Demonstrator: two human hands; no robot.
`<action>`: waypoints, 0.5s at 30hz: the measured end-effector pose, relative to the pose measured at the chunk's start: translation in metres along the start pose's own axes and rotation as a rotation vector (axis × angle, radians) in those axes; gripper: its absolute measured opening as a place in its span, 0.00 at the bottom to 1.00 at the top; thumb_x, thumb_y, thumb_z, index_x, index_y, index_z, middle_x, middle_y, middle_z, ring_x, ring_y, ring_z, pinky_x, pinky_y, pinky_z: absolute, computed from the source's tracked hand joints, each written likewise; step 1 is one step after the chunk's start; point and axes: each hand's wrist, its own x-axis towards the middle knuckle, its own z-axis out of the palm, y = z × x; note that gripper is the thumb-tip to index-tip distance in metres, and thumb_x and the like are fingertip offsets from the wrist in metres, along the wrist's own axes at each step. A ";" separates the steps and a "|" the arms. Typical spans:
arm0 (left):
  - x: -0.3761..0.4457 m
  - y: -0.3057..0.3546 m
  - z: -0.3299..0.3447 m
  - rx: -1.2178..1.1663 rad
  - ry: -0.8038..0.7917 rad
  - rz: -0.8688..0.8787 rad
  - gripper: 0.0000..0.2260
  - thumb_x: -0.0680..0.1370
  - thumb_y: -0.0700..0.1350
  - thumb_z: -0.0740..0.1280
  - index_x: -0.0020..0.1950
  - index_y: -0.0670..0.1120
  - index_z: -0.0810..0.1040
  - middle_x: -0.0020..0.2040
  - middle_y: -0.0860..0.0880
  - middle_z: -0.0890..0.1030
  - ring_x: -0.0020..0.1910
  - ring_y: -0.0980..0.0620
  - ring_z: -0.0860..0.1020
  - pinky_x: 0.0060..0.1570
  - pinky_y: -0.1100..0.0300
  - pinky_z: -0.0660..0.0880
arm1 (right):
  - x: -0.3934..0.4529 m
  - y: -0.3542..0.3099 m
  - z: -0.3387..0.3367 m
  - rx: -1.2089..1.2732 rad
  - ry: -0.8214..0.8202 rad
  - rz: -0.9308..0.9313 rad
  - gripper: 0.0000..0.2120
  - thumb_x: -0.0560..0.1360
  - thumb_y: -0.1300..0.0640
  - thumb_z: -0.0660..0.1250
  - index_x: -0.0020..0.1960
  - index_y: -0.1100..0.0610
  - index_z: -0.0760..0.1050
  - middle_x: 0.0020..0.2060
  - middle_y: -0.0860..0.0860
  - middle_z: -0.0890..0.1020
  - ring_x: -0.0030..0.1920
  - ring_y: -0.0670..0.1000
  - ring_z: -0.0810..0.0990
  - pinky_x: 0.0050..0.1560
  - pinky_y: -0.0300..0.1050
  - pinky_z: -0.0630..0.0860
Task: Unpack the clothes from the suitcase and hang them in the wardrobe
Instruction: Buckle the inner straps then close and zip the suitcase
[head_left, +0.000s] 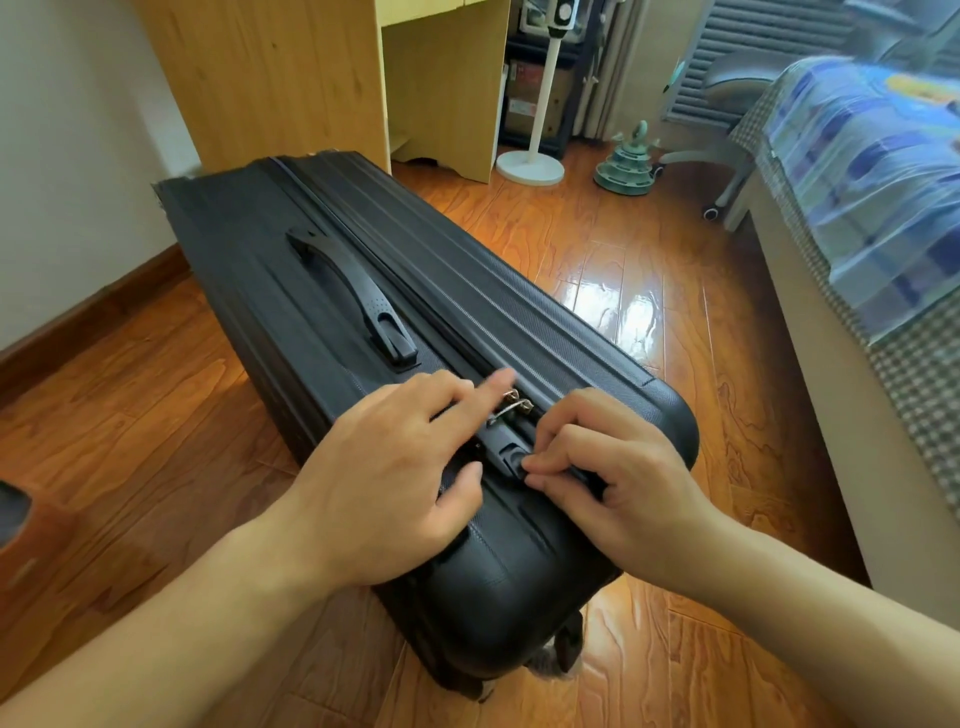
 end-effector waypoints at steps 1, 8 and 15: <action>0.000 0.000 0.000 0.004 0.004 -0.007 0.27 0.78 0.52 0.61 0.77 0.49 0.70 0.61 0.54 0.76 0.61 0.55 0.76 0.60 0.56 0.74 | 0.000 0.000 0.001 -0.005 0.001 0.000 0.03 0.76 0.62 0.73 0.43 0.59 0.82 0.46 0.48 0.78 0.48 0.50 0.78 0.47 0.48 0.76; -0.003 0.000 -0.002 0.005 0.011 0.033 0.27 0.78 0.48 0.61 0.78 0.49 0.68 0.63 0.53 0.76 0.65 0.54 0.75 0.62 0.55 0.73 | -0.001 -0.003 0.001 -0.011 0.007 0.003 0.04 0.76 0.61 0.72 0.42 0.59 0.81 0.45 0.48 0.78 0.47 0.51 0.78 0.46 0.48 0.75; -0.005 -0.003 0.000 -0.031 0.043 0.041 0.24 0.78 0.47 0.61 0.75 0.48 0.74 0.66 0.51 0.78 0.70 0.53 0.74 0.66 0.52 0.73 | -0.001 -0.004 0.001 -0.012 0.009 0.012 0.04 0.76 0.61 0.72 0.42 0.59 0.81 0.45 0.47 0.78 0.47 0.51 0.78 0.46 0.47 0.75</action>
